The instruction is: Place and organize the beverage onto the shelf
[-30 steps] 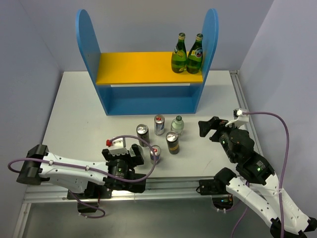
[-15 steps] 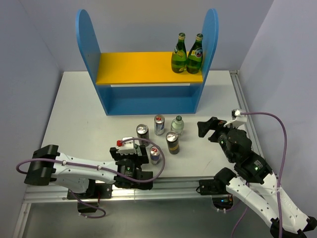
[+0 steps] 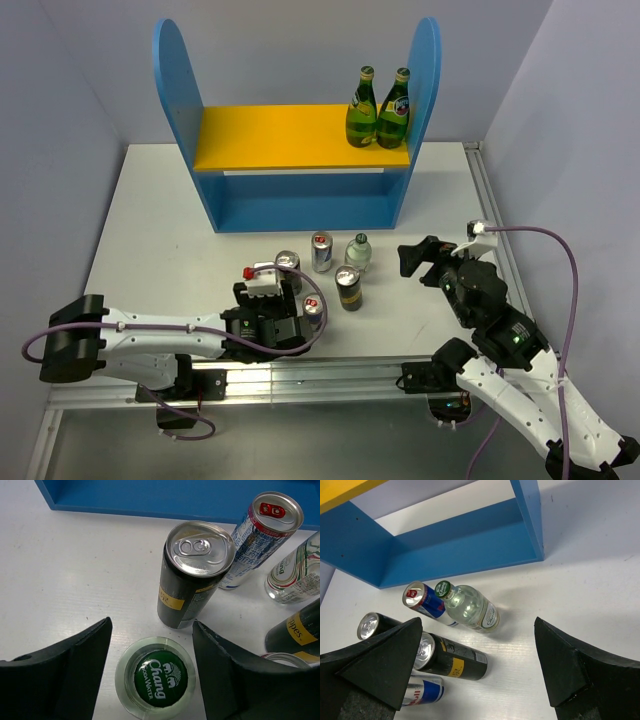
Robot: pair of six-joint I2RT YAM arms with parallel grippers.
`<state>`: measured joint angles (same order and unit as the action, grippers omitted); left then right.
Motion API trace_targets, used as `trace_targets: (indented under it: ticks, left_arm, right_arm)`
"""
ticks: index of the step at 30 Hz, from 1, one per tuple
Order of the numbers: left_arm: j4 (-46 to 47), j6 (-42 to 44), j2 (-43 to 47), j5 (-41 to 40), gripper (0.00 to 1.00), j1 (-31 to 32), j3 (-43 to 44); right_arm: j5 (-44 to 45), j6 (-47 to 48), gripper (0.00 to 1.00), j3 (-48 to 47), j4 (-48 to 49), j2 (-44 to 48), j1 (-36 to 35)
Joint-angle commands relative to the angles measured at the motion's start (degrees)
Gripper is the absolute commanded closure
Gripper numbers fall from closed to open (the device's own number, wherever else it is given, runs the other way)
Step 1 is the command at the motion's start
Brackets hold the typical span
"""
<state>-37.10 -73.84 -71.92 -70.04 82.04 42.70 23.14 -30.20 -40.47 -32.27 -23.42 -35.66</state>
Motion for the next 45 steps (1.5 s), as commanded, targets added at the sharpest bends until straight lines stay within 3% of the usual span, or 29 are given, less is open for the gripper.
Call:
trace_targets:
  ticks: [1,15,25,33,36,39,43,45]
  left_arm:
    - [5.02,4.85,1.17,0.52,0.3,-0.83,-0.42]
    - [0.9,0.64,-1.82,0.08,0.99,-1.0,1.6]
    - [-16.06,-4.3,2.47,-1.5,1.0,0.22,10.9]
    - [-13.44,4.93,9.77,-2.29,1.0,0.49,13.99]
    - [-11.17,10.98,11.71,-3.26,1.0,0.14,17.15]
    - [-5.29,22.57,13.64,-2.91,1.0,-1.96,21.71]
    - [10.0,46.77,15.84,0.07,1.0,-6.44,27.34]
    - [16.33,54.39,16.46,4.29,1.0,-11.1,29.01]
  right_arm:
    - [1.47,-0.21,0.0,0.74,2.92,0.13,-0.37]
    - [1.91,-0.13,0.0,0.74,3.09,-0.66,-0.37]
    - [2.44,-0.21,0.0,0.83,3.18,-0.66,-0.37]
    - [2.7,-0.39,0.0,0.92,3.0,-0.22,-0.38]
    - [2.79,-0.39,0.0,1.01,3.09,0.04,-0.37]
    - [2.79,-0.48,0.0,1.01,3.09,-0.05,-0.29]
    - [2.88,-0.65,0.0,1.18,3.27,-0.05,-0.29]
    - [2.71,-0.48,0.0,1.09,3.27,0.04,-0.38]
